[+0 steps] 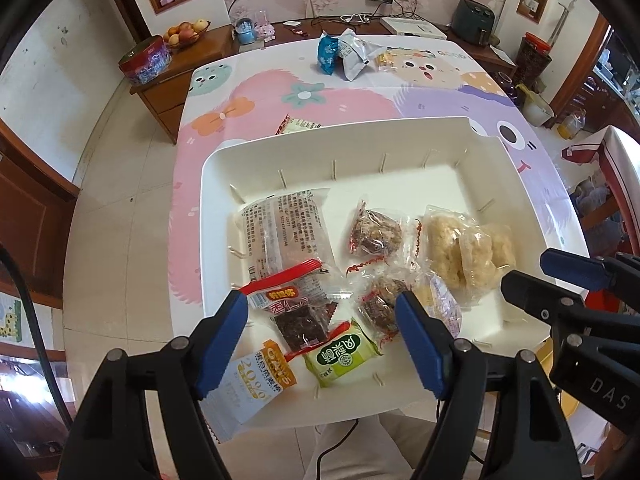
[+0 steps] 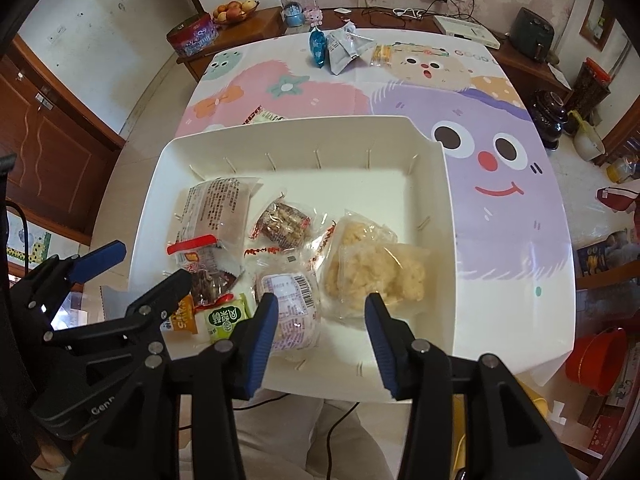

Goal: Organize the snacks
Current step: 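Open both tools to drop the red-labelled bag and bun bag into the tray, then withdraw both open tools from the tray toward the remaining snacks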

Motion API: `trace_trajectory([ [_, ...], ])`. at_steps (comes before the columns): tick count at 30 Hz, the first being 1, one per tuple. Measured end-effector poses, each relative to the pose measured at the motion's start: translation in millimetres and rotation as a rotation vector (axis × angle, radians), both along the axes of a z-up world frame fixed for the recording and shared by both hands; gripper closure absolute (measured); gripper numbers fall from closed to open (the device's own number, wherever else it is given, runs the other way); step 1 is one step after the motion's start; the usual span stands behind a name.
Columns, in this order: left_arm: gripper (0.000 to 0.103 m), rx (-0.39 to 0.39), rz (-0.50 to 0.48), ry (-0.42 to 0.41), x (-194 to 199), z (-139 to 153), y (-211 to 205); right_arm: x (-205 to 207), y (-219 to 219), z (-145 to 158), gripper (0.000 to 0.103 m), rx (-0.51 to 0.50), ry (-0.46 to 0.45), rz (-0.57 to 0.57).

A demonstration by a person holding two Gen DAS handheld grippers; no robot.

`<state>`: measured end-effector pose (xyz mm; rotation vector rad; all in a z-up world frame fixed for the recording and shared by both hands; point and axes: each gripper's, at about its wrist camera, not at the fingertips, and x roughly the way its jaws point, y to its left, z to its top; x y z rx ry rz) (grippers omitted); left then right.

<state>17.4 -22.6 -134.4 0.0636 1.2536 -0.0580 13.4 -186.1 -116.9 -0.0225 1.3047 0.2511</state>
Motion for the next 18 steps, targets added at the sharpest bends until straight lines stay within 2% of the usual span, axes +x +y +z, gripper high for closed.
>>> trace_trajectory([
  [9, 0.028, -0.003, -0.003, -0.004, 5, 3, 0, 5, -1, 5, 0.057, -0.001, -0.019, -0.011],
  [18, 0.028, -0.005, -0.027, -0.014, 27, 9, 0, 21, 0, 13, 0.057, -0.025, -0.064, -0.021],
])
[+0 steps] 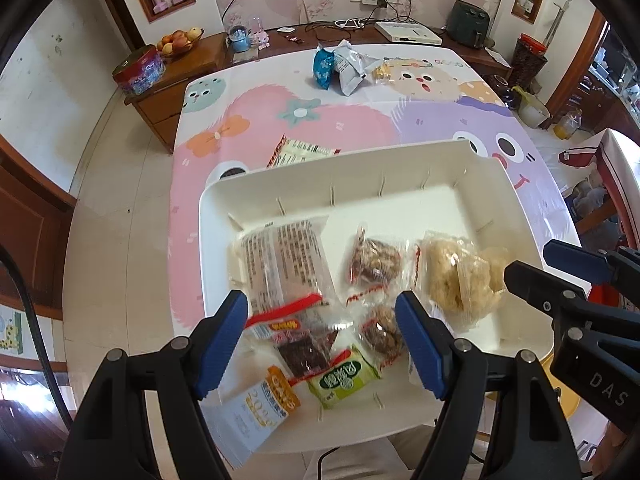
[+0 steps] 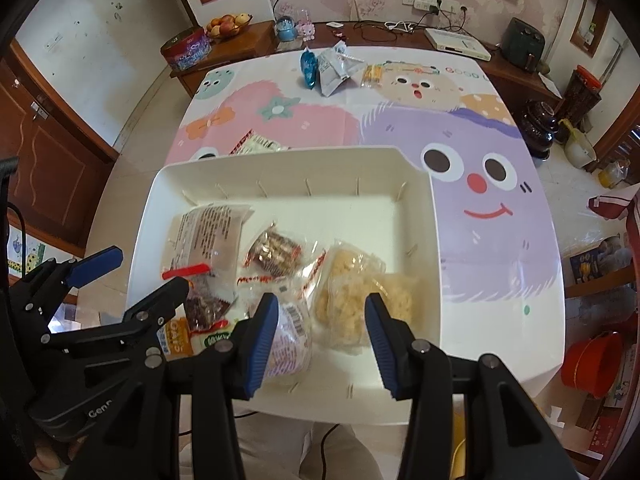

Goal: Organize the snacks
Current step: 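Withdraw both open tools from the tray toward the remaining snacks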

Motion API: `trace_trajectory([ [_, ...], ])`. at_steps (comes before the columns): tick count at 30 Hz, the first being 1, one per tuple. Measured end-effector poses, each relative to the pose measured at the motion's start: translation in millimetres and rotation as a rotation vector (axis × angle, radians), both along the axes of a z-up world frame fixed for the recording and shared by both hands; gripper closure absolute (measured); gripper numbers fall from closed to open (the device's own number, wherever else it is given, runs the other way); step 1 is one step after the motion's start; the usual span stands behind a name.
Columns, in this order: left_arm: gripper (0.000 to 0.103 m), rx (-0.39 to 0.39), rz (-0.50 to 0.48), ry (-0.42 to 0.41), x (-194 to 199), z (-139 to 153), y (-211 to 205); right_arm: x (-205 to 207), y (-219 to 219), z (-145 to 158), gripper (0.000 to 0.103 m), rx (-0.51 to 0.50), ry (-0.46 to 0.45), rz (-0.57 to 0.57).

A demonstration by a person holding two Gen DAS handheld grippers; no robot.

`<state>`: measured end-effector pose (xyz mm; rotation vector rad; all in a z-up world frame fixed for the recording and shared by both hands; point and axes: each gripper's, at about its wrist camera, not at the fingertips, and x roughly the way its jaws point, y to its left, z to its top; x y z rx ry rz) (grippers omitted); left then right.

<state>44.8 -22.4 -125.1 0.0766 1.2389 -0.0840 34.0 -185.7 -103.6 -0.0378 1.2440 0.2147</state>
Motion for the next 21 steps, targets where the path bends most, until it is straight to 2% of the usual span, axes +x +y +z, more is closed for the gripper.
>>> trace_trajectory([
  [12, 0.028, 0.001, -0.040, -0.025, 61, 18, 4, 45, 3, 6, 0.057, 0.007, -0.018, -0.040],
  [21, 0.028, 0.004, -0.080, -0.045, 131, 28, 8, 93, 7, 11, 0.057, 0.004, -0.036, -0.062],
])
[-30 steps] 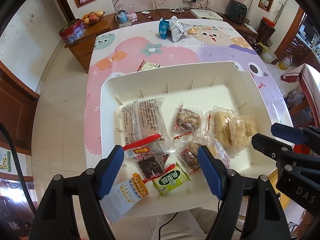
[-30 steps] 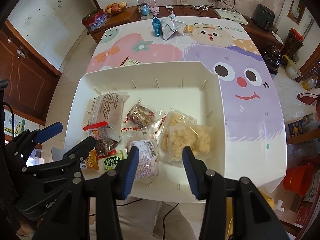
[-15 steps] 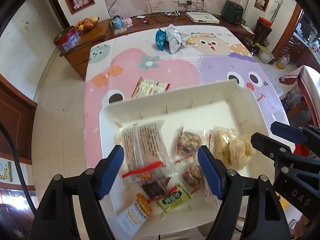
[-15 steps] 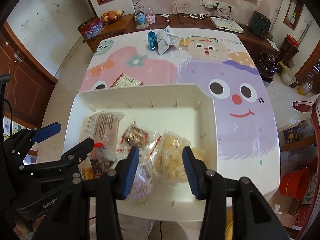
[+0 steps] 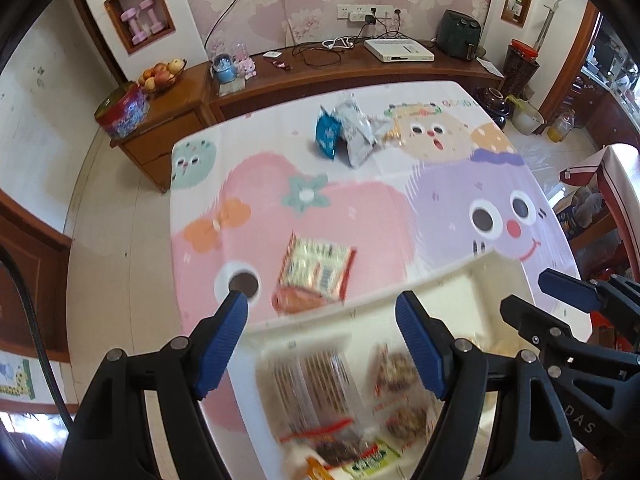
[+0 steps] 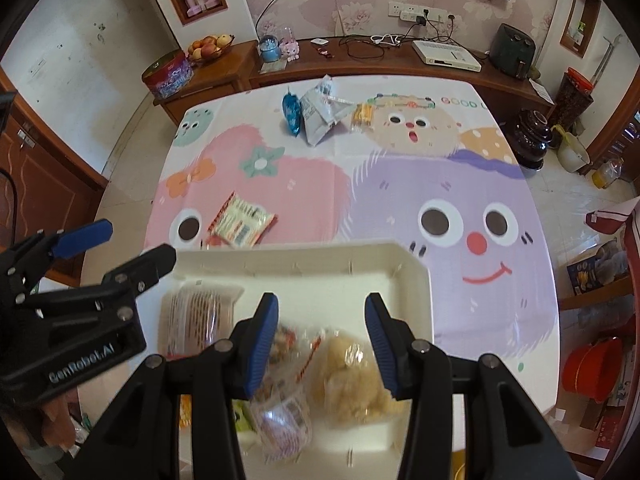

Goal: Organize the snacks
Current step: 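Withdraw both open tools from the tray toward the remaining snacks, then grasp the blue-wrapped snack with the left tool while the right grasps the white printed bag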

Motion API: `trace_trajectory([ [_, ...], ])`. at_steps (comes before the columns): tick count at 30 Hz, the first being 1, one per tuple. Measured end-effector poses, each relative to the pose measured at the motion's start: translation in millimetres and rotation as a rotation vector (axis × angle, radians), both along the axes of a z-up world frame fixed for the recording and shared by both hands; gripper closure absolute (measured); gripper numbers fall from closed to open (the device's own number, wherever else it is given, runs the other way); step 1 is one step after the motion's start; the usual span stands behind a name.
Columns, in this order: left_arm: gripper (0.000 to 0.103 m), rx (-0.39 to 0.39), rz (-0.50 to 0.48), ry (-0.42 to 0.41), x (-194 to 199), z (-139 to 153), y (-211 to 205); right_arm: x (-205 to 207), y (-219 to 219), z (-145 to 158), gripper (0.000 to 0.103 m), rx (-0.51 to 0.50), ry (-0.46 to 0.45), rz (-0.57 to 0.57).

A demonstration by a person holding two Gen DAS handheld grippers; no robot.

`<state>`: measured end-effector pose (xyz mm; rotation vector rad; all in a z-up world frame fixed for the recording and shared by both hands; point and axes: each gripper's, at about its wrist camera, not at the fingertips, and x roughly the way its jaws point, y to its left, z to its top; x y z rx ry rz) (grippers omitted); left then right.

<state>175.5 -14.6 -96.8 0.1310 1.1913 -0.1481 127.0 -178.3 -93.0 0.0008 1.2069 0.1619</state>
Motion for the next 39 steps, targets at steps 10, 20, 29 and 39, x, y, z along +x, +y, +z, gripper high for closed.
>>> trace_trajectory([
  [10, 0.023, 0.011, -0.036, -0.050, 127, 5, -13, 99, -24, 23, 0.057, 0.039, -0.078, -0.058],
  [20, 0.023, -0.073, -0.048, 0.039, 229, -79, -34, 225, -38, -5, 0.057, 0.130, -0.066, -0.103],
  [29, 0.025, -0.302, 0.096, 0.103, 265, -145, -16, 296, -29, -75, 0.057, 0.278, 0.080, -0.128],
  [39, 0.049, -0.424, 0.113, 0.107, 267, -165, 7, 330, 11, -127, 0.056, 0.299, 0.199, -0.073],
])
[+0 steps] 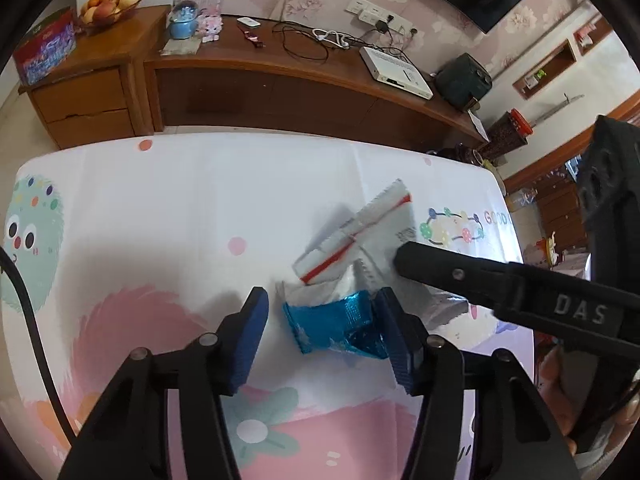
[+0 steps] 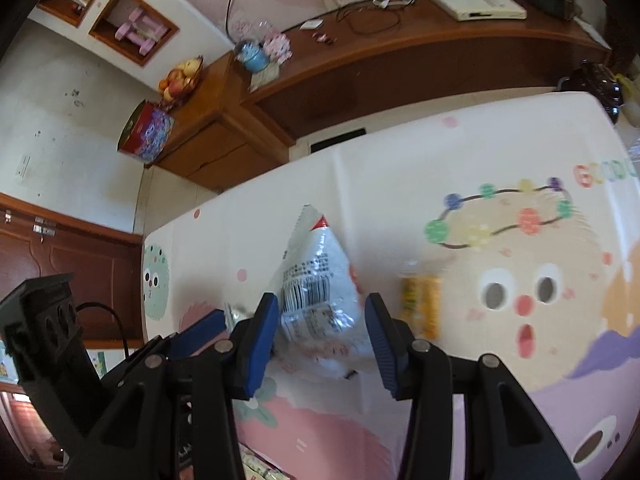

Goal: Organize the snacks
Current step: 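Grasp the blue-wrapped snack with the left tool while the right grasps the white printed bag, then lift the blue snack with the left tool while the right lifts the white bag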

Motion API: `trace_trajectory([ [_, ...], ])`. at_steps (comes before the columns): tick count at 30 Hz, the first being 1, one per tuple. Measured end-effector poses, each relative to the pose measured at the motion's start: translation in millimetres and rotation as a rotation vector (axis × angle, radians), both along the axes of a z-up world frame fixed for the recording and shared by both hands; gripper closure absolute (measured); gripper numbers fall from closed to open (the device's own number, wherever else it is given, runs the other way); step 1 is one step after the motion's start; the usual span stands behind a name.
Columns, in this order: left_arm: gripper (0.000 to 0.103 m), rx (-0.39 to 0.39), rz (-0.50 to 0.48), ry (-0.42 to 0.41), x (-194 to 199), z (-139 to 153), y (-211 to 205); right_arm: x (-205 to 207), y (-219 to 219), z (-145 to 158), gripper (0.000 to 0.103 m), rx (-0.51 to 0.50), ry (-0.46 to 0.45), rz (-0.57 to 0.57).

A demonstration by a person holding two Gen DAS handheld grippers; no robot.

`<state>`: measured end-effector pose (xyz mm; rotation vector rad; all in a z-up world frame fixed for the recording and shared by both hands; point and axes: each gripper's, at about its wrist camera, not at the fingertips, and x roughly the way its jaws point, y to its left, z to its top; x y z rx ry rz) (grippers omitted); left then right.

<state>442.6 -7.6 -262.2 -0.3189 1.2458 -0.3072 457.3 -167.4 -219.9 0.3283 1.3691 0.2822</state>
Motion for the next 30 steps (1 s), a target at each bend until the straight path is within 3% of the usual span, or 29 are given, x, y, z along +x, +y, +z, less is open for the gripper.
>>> trace_trajectory([
  [4, 0.052, 0.030, 0.019, 0.026, 1, -6, 12, 5, 11, -11, 0.051, -0.028, 0.012, 0.009],
  [10, 0.058, 0.139, -0.012, 0.024, 0, -11, 7, 0, 16, -20, 0.048, -0.053, 0.019, 0.017],
  [16, 0.067, 0.265, -0.098, -0.013, -10, -7, -15, -18, 19, -19, 0.058, -0.081, 0.023, 0.054],
  [18, 0.073, 0.274, -0.118, -0.021, -16, -3, -18, -27, 18, -15, 0.066, -0.090, 0.015, 0.063],
  [21, 0.086, 0.288, -0.134, -0.046, -26, 11, -20, -42, 14, -9, 0.076, -0.086, 0.001, 0.063],
  [25, 0.089, 0.260, -0.143, -0.060, -48, 35, -17, -61, 4, 6, 0.079, -0.060, -0.018, 0.036],
  [30, 0.090, 0.257, -0.151, -0.108, -83, 78, -10, -91, -6, 47, 0.079, -0.029, -0.092, 0.023],
])
